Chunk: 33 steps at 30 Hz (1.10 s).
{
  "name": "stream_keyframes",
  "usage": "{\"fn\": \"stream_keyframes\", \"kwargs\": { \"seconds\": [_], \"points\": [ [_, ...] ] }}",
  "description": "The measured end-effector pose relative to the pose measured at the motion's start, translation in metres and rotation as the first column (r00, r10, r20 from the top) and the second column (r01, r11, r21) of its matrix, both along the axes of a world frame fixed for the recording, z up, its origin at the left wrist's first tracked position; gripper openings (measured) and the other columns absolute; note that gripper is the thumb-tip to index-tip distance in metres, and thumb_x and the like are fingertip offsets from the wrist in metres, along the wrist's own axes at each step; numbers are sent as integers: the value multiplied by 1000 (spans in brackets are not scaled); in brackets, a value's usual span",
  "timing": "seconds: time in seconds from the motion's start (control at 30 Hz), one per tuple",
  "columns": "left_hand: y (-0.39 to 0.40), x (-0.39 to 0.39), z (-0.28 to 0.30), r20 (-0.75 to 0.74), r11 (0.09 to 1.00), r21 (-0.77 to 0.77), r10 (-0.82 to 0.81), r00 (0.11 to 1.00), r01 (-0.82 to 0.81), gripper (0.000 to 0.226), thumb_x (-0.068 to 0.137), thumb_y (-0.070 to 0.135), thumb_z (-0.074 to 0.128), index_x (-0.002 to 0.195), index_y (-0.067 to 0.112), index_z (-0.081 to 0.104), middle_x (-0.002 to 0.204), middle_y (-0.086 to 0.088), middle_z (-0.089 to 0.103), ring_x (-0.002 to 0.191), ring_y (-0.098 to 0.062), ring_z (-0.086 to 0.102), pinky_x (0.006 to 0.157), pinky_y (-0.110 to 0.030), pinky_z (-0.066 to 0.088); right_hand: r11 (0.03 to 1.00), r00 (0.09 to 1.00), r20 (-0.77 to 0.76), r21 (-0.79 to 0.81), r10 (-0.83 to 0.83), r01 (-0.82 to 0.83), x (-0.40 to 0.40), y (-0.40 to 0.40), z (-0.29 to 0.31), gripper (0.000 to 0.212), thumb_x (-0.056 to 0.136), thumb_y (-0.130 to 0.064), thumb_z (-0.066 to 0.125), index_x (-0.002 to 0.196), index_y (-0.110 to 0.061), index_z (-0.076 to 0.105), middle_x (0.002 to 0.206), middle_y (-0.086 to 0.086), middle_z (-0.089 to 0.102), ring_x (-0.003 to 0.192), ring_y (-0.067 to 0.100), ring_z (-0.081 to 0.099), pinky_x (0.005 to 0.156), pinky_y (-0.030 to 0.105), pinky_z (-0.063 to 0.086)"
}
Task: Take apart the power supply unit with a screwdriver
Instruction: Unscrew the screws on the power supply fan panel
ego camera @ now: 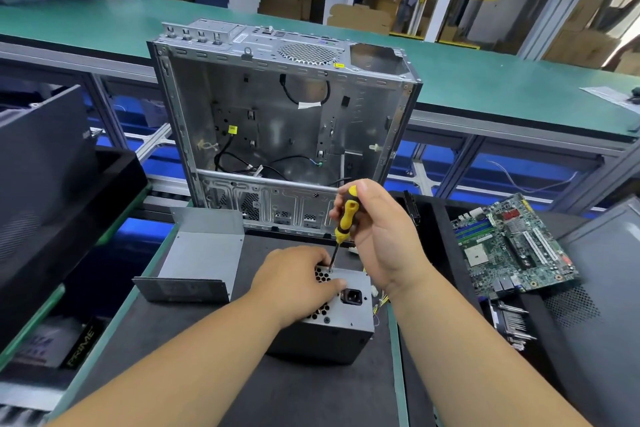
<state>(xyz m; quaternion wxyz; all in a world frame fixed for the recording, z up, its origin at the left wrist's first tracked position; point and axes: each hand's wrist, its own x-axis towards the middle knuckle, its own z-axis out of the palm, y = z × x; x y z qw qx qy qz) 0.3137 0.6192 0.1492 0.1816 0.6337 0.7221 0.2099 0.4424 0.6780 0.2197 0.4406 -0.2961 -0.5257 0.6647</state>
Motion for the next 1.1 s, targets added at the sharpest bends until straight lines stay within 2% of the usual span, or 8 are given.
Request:
{"fn": "stream_keyframes", "kwargs": {
  "seconds": [0.13, 0.3, 0.43, 0.5, 0.63, 0.8, 0.93, 1.1],
  "points": [
    [2, 0, 1, -17, 1000, -8, -14, 1000, 14, 32, 80, 66, 57, 92, 37, 58, 89, 16, 58, 100, -16, 55, 71, -27, 35, 998, 997, -46, -35, 57, -58, -5, 0, 2, 37, 104, -29, 39, 83, -8, 62, 71, 3, 52, 68, 19, 47, 77, 33, 42],
    [7, 2, 5, -103, 992, -114, -64, 993, 52, 36, 84, 66, 53, 74, 33, 45, 71, 14, 46, 84, -18, 48, 70, -32, 30, 994, 996, -53, -72, 78, -82, -11, 2, 3, 48, 107, -40, 29, 83, -9, 58, 63, 2, 39, 59, 15, 32, 61, 28, 30],
    [16, 0, 16, -115, 955, -278, -136, 984, 100, 35, 83, 64, 54, 78, 31, 45, 73, 12, 50, 80, -17, 48, 64, -32, 31, 992, 993, -5, -55, 115, -115, -6, 4, 6, 22, 91, -39, 48, 86, -17, 47, 65, 0, 47, 60, 17, 40, 63, 32, 30],
    [22, -3, 21, -69, 924, -356, -176, 982, 141, 35, 81, 63, 57, 79, 29, 49, 74, 9, 57, 72, -13, 55, 59, -28, 37, 992, 992, 39, -47, 119, -118, -3, 4, 8, 22, 88, -38, 50, 85, -17, 44, 69, -1, 54, 62, 18, 49, 66, 35, 33],
    [29, -7, 24, 36, 889, -407, -213, 976, 209, 39, 78, 61, 60, 95, 26, 60, 65, 5, 63, 57, -13, 60, 66, -28, 49, 996, 995, 60, -30, 85, -83, 0, 3, 12, 23, 89, -36, 53, 85, -14, 49, 77, 0, 60, 71, 18, 59, 78, 36, 43],
    [29, -10, 20, -48, 886, -404, -268, 962, 227, 43, 78, 68, 58, 98, 30, 55, 91, 6, 71, 84, -12, 65, 85, -33, 53, 996, 997, 52, -83, 50, -46, -4, 2, 12, 40, 106, -34, 39, 85, -9, 62, 73, 1, 59, 69, 17, 55, 71, 27, 50],
    [28, -9, 21, -26, 879, -417, -268, 963, 233, 40, 80, 66, 60, 84, 28, 46, 87, 5, 66, 82, -14, 62, 70, -28, 44, 993, 997, -17, -96, 74, -75, -14, -1, 10, 53, 107, -41, 27, 79, -7, 59, 65, 4, 46, 62, 16, 37, 65, 27, 34],
    [32, -5, 24, -11, 865, -457, -237, 971, 206, 40, 82, 62, 63, 89, 27, 47, 82, 10, 53, 89, -18, 55, 72, -30, 40, 990, 997, -54, -123, 63, -69, -12, 2, 8, 28, 95, -40, 52, 90, -12, 52, 70, 2, 52, 64, 16, 43, 66, 26, 39]
  ]
}}
